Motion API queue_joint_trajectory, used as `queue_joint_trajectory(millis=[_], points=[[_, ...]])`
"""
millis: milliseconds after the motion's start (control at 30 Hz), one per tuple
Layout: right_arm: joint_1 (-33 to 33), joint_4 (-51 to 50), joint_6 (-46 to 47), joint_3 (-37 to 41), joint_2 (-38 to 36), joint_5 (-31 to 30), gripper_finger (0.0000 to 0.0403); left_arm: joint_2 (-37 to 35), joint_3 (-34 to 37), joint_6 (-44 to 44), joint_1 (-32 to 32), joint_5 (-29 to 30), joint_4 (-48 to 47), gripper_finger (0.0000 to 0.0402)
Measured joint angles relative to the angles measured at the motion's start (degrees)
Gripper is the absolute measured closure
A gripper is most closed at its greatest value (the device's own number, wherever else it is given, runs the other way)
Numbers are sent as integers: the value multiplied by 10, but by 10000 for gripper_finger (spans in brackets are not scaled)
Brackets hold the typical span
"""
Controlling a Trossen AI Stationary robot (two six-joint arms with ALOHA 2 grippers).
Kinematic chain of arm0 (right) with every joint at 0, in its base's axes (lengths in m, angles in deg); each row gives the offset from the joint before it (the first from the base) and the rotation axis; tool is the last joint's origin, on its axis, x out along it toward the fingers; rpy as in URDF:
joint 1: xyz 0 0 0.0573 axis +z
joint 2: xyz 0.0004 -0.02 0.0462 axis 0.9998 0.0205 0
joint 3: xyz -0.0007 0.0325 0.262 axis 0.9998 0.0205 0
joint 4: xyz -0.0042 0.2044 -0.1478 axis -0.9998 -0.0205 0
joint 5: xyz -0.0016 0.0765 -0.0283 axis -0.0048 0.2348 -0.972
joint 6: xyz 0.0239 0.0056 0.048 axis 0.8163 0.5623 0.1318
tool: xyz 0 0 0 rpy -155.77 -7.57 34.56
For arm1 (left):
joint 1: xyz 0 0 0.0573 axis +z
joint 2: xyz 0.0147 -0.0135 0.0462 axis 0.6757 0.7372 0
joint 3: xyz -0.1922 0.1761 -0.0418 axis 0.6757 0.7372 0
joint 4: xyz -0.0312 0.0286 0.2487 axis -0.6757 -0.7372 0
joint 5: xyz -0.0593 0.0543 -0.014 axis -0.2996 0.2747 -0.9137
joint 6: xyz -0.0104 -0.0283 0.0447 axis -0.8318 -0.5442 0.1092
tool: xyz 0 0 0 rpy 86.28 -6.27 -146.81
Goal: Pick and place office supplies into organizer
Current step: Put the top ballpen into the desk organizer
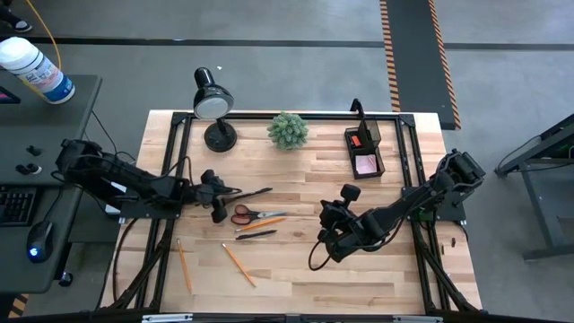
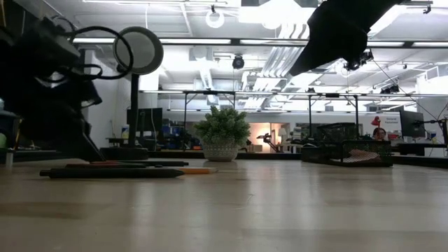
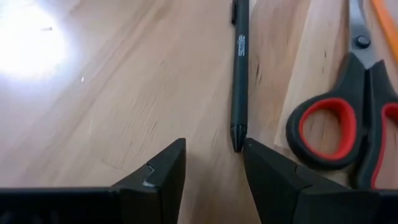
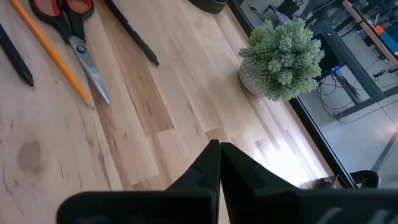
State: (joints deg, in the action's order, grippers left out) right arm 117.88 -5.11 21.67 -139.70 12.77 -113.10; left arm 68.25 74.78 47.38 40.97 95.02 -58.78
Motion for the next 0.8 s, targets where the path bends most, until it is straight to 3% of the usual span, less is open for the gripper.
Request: queue_joint_trajectory(millis=[200,800], points=[[0,0,1,0,0,0,400,0,15,-1,0,-1,44,252],[0,0,4,0,0,-1,400,0,15,32,0,1,52,252]])
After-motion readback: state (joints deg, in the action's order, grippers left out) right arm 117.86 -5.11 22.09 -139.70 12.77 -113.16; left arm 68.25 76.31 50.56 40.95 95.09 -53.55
